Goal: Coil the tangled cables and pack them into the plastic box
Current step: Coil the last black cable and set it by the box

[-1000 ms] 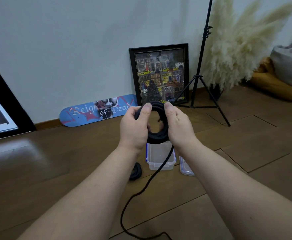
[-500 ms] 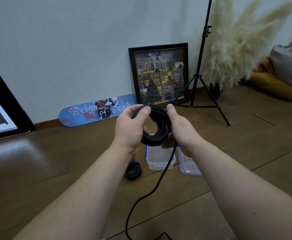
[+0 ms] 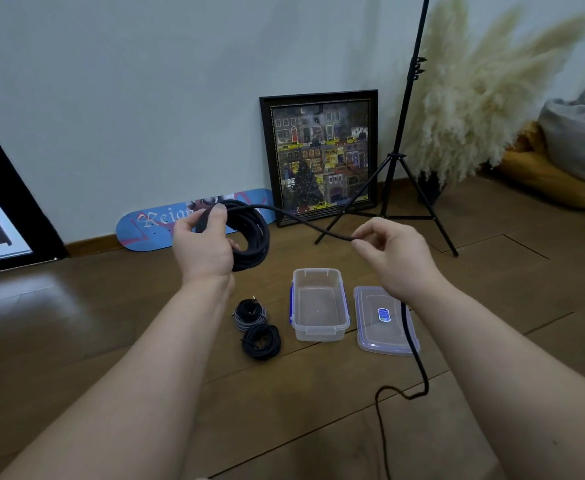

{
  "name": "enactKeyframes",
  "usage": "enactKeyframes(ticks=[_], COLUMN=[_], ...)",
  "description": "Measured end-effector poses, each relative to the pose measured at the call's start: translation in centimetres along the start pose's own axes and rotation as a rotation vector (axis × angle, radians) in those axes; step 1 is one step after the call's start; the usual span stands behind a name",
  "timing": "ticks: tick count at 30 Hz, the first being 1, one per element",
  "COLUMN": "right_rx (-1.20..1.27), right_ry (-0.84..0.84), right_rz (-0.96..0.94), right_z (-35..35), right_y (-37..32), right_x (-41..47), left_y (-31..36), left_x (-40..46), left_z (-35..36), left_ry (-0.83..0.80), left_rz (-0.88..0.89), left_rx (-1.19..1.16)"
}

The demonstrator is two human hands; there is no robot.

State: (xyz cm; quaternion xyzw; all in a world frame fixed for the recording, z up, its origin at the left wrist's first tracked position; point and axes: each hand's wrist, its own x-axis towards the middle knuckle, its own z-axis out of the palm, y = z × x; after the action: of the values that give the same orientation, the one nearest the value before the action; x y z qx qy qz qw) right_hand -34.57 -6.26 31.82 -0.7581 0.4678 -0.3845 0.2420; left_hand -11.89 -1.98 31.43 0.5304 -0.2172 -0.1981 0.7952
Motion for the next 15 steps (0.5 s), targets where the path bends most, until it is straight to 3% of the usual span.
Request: enactKeyframes(ticks=[5, 7, 10, 12, 15], right_rx=[-0.132, -0.047, 0.269, 0.453, 0.514], right_ry=[-0.249, -0.35, -0.454, -0.449, -0.284], right_rz=[-0.135, -0.135, -0.06, -0.019, -0.052], right_z=[-0.1, -0.4, -0.3, 0.4, 1.9], right_y=[-2.5, -3.5, -4.5, -4.6, -4.5], right_x=[-0.1, 0.0, 0.1, 0.3, 0.5], left_y=[-0.4, -0.6, -0.7, -1.0, -1.2], left_x=[-0.1, -0.1, -1.0, -1.8, -2.9], left_z=[-0.6, -0.8, -0.3, 0.3, 1.3], left_ry=[-0.048, -0.11, -0.276, -0.364, -0.451], left_rz=[0.09, 0.121, 0.136, 0.11, 0.005], left_rx=[0.161, 0.244, 0.288, 0.283, 0.179])
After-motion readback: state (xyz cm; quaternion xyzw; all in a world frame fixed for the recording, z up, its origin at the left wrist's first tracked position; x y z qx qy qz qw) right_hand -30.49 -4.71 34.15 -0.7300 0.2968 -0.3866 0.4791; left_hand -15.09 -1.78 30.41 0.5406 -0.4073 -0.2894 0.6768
